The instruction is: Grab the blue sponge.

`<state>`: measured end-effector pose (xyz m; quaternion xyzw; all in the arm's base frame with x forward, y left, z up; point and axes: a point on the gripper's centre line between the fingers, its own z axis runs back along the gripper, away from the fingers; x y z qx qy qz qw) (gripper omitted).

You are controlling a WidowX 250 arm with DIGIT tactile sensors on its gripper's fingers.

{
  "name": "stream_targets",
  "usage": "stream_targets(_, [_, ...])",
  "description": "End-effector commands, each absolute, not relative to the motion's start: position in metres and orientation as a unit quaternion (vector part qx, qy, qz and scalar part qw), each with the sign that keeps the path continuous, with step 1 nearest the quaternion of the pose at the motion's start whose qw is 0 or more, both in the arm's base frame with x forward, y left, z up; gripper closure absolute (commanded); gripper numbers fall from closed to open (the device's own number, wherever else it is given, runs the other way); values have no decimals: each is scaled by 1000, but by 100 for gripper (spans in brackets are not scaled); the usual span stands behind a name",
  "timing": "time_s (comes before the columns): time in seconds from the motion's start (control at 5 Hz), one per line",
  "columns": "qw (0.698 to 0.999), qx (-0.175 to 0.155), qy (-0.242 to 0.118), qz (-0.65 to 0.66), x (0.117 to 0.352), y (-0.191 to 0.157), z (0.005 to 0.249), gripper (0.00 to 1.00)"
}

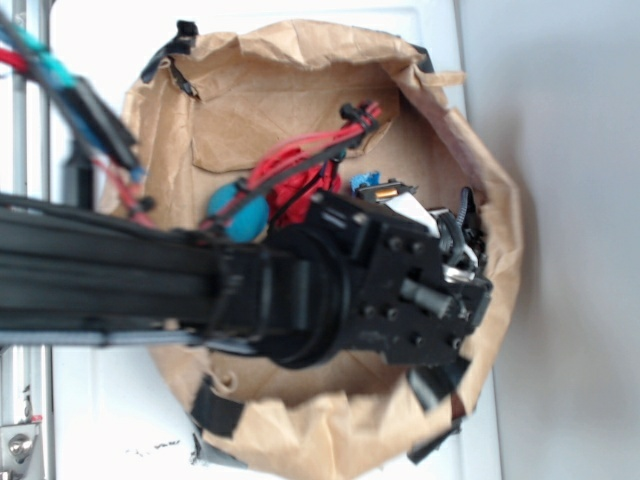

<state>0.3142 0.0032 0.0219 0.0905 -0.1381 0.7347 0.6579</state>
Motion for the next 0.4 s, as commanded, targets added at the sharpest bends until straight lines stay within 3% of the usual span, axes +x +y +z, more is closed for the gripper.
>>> stream_targets(0.0, [655, 57, -172, 734, 317, 6, 28, 100])
stream_targets(0.2, [663, 48, -174, 726, 312, 5, 30, 100])
